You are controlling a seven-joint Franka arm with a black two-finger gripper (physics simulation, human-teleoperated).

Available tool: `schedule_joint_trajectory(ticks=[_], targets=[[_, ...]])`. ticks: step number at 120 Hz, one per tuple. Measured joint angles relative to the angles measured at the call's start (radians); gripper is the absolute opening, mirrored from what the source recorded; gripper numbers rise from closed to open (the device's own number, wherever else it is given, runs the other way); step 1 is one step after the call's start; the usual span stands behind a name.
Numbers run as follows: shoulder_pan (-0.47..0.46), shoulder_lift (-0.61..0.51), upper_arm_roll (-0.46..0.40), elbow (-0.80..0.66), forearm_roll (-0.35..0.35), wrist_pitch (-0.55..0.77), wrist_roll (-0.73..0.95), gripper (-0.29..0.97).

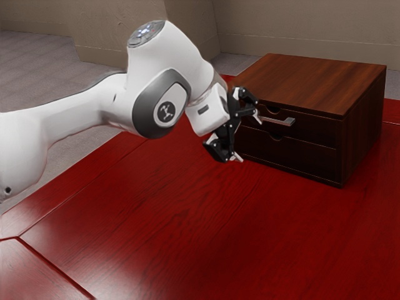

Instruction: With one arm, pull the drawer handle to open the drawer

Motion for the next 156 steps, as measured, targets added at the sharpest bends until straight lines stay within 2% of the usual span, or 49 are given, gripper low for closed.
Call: schedule_joint_trajectory(ticks=[12,26,37,132,156], targets=[[-0.004,0.053,0.019,0.055,0.001,-0.002,0.022,0.68],[-0.15,0.128,0.193,0.151,0.0,-0.018,0.043,0.68],[-0.187,0.165,0.237,0.191,-0.001,-0.03,0.057,0.68],[-0.191,0.3,0.251,0.332,-0.006,-0.06,0.119,0.68],[-0.192,0.335,0.251,0.409,-0.006,-0.06,0.126,0.68]])
